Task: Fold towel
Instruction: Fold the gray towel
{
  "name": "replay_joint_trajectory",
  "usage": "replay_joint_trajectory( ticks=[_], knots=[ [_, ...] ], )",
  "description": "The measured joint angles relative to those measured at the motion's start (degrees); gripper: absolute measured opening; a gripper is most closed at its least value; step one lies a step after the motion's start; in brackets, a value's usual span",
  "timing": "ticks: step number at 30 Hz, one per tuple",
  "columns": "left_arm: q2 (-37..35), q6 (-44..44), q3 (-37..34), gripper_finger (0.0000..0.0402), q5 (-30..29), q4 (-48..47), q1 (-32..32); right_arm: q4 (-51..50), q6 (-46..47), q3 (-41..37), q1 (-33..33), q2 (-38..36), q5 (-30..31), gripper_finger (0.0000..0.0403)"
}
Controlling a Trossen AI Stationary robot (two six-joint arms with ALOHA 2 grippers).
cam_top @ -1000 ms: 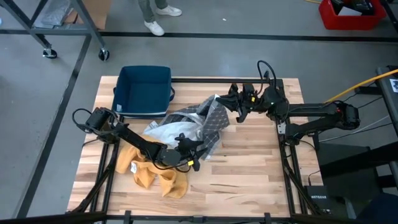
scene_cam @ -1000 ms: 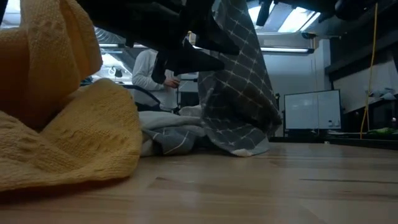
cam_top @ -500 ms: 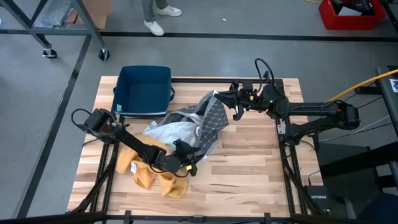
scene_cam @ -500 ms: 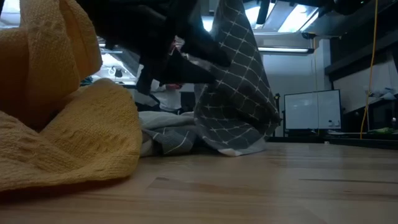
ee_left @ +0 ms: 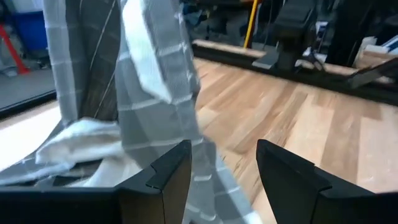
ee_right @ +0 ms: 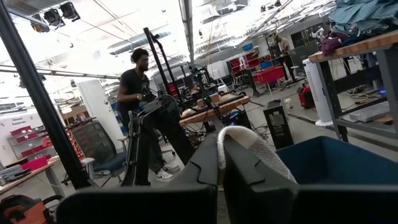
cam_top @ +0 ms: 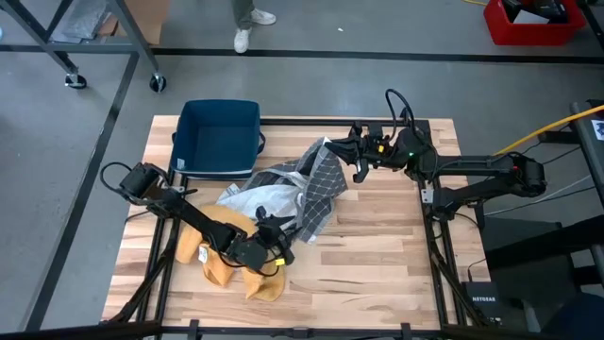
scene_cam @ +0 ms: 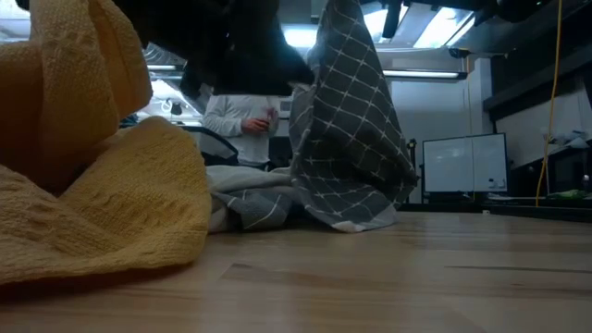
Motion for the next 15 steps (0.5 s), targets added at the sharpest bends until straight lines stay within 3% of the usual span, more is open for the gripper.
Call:
replay_joint_trajectory(
  ticks=[9,15],
  knots=[
    [0.00,-10.00,0.00,0.0172,0.08,-6.69,1.90,1.30,0.09,-0.02,0.07,0.00,3.12,0.0006],
    [0.00,-13.41,0.00,0.0172,5.61,-6.05,4.23,2.12,0.11,-0.02,0.11,0.00,5.09,0.0006]
  ],
)
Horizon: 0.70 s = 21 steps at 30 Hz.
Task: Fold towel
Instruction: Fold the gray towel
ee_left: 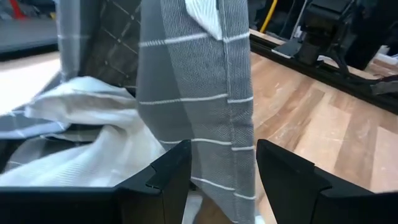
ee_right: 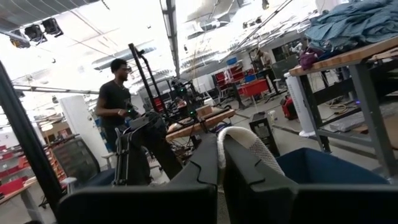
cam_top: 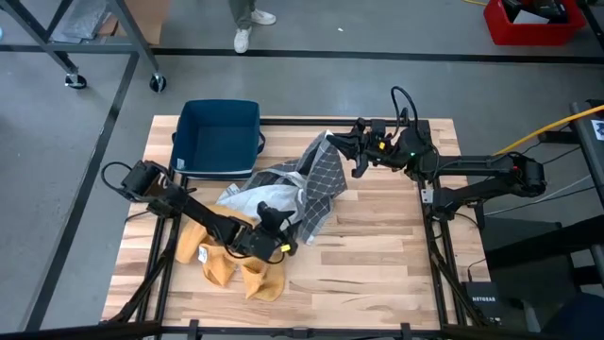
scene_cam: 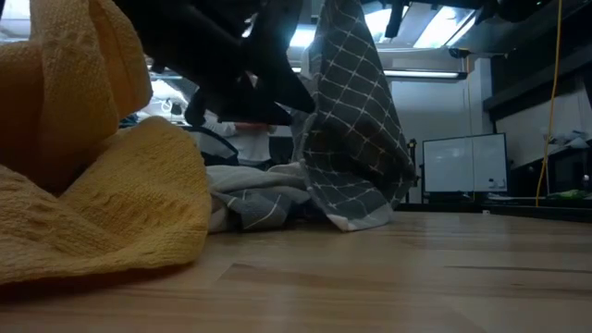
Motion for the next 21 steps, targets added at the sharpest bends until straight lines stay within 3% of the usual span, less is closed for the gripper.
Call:
replay_joint_trajectory(
  ticks=[7,21],
  knots=[
    [0.00,-0.46,0.04,0.0172,2.95,3.33,1.16,0.13,-0.02,0.00,0.00,0.00,1.11,0.0006],
    [2.92,-4.76,0.90,0.0172,3.03,2.91,2.59,2.86,0.00,-0.02,0.02,0.00,3.68,0.0006]
  ],
)
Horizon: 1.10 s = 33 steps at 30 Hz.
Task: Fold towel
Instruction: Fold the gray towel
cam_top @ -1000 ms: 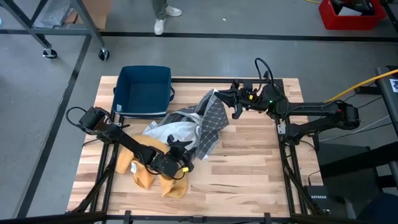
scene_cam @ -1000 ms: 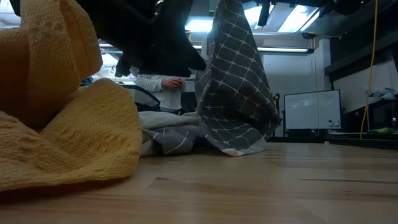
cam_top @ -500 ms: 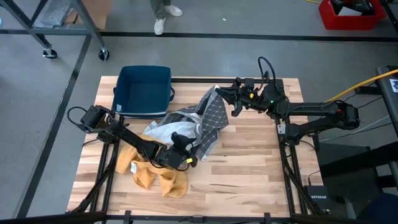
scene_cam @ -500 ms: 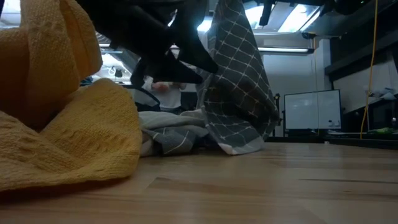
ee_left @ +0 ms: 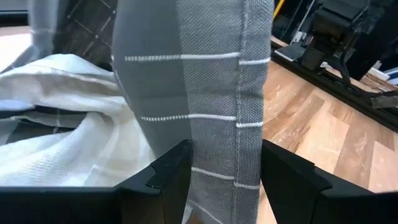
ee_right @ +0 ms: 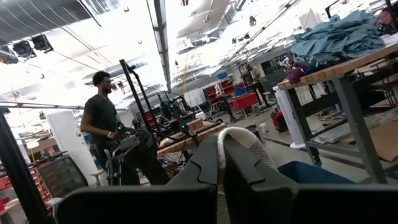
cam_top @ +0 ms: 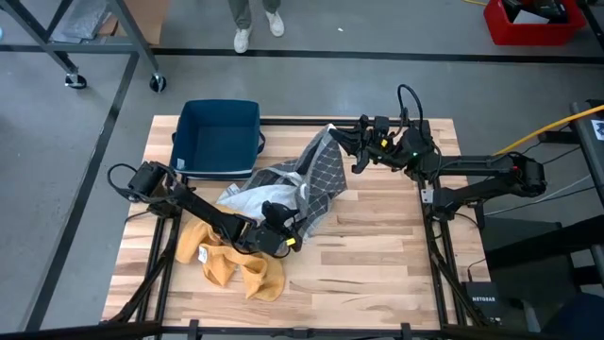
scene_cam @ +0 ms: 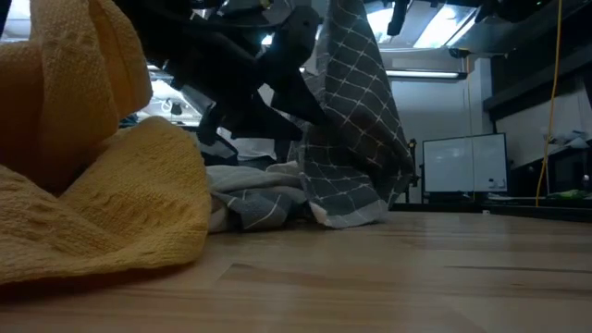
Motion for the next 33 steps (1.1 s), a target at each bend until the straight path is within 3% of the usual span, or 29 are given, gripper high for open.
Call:
replay_joint_trajectory(
  ticks=[10,22,33],
  knots=[
    [0.91,2.93,4.13,0.0172,0.02,-4.84,-0.55,1.12,-0.02,0.00,0.00,0.00,1.95,0.0006],
    [0.99,-8.50,4.39,0.0172,0.01,-15.10,-1.91,5.54,-0.01,0.00,0.00,0.00,1.95,0.0006],
    [0.99,-10.50,4.39,0.0172,0.10,-17.90,-4.14,6.91,-1.66,1.91,0.00,0.00,3.31,0.0006]
  ],
)
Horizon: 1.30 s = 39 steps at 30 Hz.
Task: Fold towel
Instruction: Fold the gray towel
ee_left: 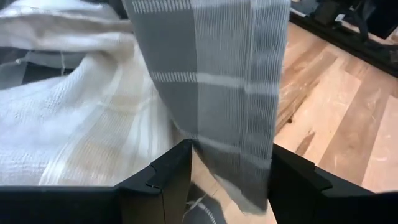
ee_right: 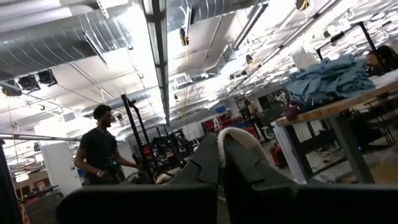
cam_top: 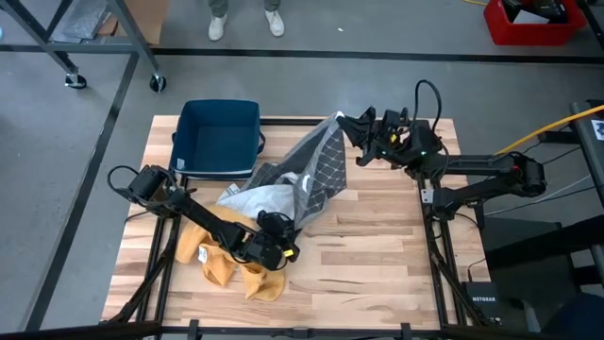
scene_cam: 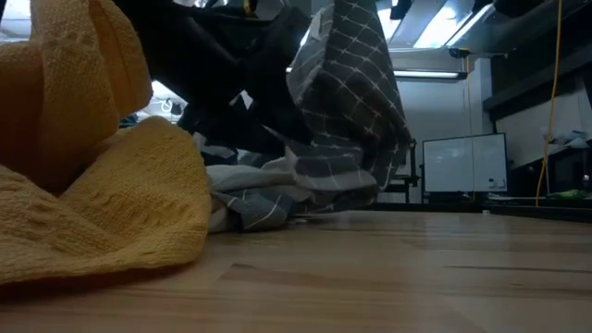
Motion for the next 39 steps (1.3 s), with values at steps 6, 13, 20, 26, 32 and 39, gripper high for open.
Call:
replay_joint_trajectory(
  ticks=[6,13,20,26,32,39],
  knots=[
    [0.00,-5.46,-0.24,0.0172,0.08,-0.78,0.39,-0.55,-0.04,1.23,0.00,0.00,-0.85,0.0006],
    [0.00,-7.77,-0.24,0.0172,3.29,-0.74,1.86,-2.65,-0.04,1.24,-0.01,0.00,-1.46,0.0006],
    [0.00,-7.68,-0.24,0.0093,10.59,-0.77,2.69,-2.73,-0.07,1.26,0.00,0.00,-1.51,0.0006],
    [-0.65,-7.26,0.14,0.0010,10.66,-0.54,2.58,-2.69,-1.55,1.26,-0.01,-0.40,-1.50,0.0006],
    [-8.09,5.26,3.20,0.0002,10.39,-0.52,2.50,-1.36,-4.50,1.30,-0.01,-3.84,-1.69,0.0006],
    [-19.92,22.71,6.71,0.0001,9.29,-0.60,4.04,-1.40,-8.24,1.32,-0.02,-10.12,-1.97,0.0006]
  ],
)
